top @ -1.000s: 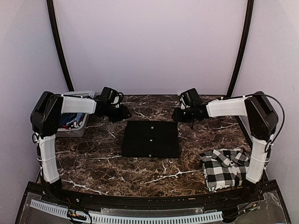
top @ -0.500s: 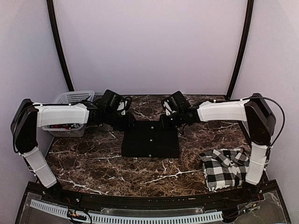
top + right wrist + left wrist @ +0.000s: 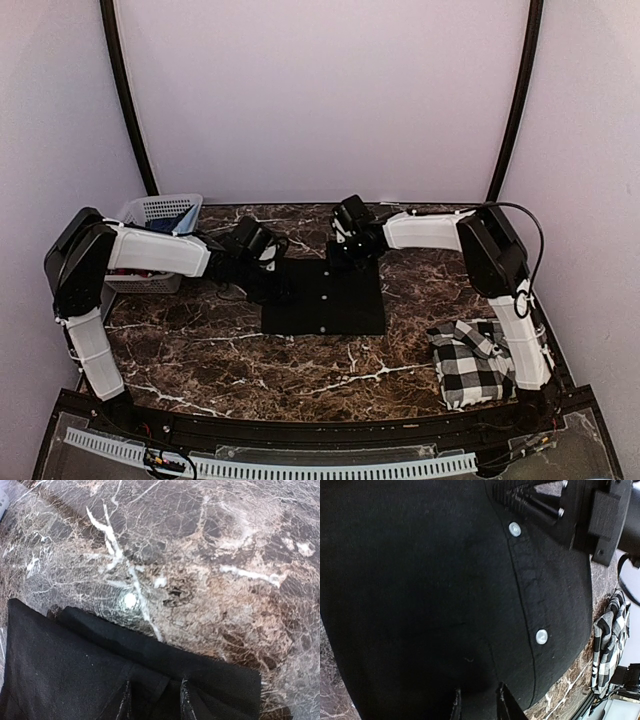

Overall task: Fold and stack the long sleeve shirts
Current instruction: Smooth out the square-folded shirt at the center of the board.

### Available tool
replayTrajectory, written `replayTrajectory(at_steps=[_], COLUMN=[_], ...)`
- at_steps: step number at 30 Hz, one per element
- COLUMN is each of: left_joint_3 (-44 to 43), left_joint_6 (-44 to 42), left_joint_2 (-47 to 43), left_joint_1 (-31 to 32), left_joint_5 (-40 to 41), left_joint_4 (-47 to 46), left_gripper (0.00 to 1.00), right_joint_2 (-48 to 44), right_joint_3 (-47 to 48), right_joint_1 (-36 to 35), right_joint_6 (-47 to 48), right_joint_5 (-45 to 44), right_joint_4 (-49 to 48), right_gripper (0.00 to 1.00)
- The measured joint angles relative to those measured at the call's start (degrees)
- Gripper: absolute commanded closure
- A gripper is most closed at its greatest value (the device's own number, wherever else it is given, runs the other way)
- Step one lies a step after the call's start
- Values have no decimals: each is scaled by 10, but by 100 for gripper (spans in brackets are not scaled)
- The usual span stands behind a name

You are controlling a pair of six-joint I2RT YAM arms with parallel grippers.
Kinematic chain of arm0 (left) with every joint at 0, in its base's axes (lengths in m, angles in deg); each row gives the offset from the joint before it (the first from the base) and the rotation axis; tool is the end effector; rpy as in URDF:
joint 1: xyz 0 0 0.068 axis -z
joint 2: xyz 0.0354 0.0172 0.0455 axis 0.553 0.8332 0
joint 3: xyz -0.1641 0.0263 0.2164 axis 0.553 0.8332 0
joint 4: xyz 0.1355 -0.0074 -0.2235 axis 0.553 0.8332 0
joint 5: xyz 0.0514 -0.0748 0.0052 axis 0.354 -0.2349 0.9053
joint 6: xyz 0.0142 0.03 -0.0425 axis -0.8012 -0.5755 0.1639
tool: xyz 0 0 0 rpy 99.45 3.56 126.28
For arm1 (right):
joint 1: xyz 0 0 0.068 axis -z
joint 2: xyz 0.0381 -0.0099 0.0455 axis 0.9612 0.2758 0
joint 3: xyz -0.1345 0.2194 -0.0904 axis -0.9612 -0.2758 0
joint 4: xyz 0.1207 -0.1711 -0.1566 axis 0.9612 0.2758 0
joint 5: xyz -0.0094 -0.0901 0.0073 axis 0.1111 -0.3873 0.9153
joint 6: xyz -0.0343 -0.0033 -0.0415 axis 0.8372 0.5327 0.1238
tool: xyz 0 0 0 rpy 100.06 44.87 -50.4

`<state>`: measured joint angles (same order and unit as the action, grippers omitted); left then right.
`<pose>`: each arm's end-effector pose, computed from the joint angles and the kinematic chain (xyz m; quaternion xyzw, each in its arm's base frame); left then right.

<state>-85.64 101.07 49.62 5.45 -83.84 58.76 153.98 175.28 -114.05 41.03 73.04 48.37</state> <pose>0.2930 -0.2506 0.1767 0.0592 0.9230 -0.3266 0.1945 0.3926 0.3310 0.1445 -0.1148 0.9351 0.1900 0.2762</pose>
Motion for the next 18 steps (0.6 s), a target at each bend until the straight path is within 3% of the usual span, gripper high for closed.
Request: replayTrajectory(at_steps=[12, 18], left_joint_3=[23, 23], left_joint_6=[-4, -3], left_joint_2=[29, 28], left_joint_1=[1, 1], left_joint_5=[16, 23], left_joint_4=[-7, -8], left_gripper=[77, 77], right_joint_2=[1, -71], right_joint_3=[40, 17], right_joint_1=[7, 7], right_joint_6=[23, 34], right_joint_5=[19, 12], right_joint_4=[52, 75], right_gripper=[63, 64])
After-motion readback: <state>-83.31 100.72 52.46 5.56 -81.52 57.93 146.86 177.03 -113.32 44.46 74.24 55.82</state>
